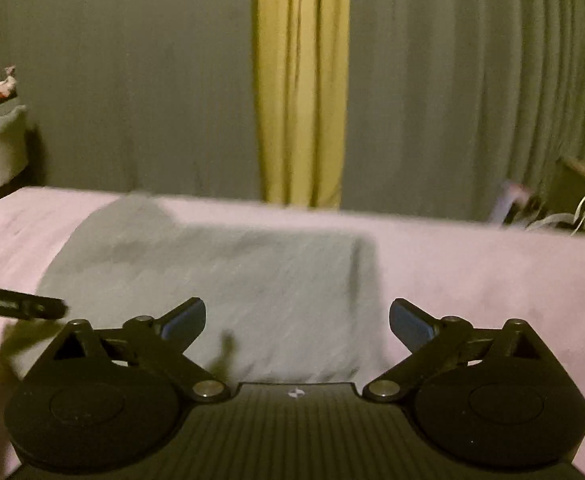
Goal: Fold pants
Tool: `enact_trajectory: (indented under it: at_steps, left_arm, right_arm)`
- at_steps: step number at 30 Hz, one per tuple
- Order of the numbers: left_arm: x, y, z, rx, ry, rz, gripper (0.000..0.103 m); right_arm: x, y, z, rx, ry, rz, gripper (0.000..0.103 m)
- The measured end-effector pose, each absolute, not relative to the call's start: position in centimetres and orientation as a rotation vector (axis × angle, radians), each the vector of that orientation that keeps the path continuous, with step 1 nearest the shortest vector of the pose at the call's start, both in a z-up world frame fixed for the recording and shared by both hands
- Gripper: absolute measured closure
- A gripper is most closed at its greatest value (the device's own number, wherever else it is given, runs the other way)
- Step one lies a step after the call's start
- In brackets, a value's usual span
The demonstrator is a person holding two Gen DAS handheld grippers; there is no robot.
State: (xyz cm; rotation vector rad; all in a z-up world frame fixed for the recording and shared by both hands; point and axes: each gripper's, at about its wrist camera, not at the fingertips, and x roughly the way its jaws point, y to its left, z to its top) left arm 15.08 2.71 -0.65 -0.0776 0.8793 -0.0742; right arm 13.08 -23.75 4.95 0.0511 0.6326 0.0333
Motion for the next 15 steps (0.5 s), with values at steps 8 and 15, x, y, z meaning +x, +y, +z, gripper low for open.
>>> enact_trajectory:
  at_steps: [8,15]
  left_arm:
    - [14.6,4.2,-0.5,-0.08,0.931,-0.074,0.006]
    - [12.9,6.5,-0.3,-0.24,0.969,0.044,0.005]
  right_arm:
    - [13.6,-20.9,5.6,0.11,0.623,0.064,0.054]
    - [13.7,-16.8,1.3,-0.195,0.723,0.073,0.053]
